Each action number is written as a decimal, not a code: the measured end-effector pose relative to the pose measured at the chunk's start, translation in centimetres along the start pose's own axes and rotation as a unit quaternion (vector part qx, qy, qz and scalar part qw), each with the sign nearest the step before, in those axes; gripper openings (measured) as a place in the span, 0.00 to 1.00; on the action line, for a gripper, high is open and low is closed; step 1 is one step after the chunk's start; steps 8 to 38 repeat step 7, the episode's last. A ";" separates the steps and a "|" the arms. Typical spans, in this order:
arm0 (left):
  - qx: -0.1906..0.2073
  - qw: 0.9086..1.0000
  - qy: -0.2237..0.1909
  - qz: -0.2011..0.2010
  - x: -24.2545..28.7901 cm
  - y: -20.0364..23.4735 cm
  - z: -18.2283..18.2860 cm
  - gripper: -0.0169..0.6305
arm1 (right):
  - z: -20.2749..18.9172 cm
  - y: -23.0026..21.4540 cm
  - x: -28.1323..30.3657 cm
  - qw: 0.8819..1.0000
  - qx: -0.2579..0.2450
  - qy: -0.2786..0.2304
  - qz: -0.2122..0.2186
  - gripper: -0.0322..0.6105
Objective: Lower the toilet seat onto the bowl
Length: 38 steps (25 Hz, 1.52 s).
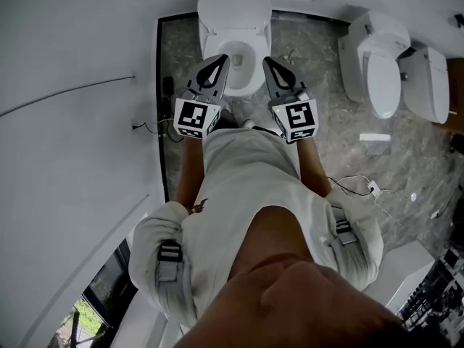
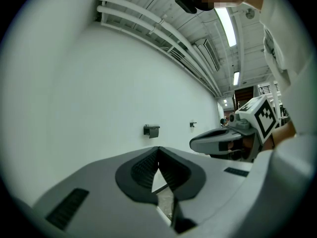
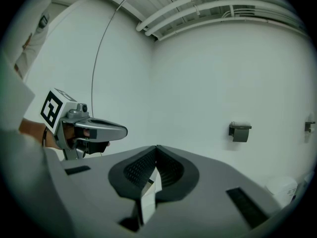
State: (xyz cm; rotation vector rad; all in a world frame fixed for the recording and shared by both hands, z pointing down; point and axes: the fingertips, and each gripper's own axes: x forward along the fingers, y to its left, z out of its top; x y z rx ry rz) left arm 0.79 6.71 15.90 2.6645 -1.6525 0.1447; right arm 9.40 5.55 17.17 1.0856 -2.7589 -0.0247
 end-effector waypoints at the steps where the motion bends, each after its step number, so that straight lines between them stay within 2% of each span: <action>1: -0.001 1.000 0.001 0.000 0.1 -0.1 -0.1 0.06 | -0.1 -0.1 0.0 1.000 0.000 0.001 0.000 0.08; 38: -0.001 1.000 0.008 -0.003 0.6 -0.2 0.0 0.06 | 0.0 -0.3 -0.2 1.000 0.004 0.004 0.001 0.08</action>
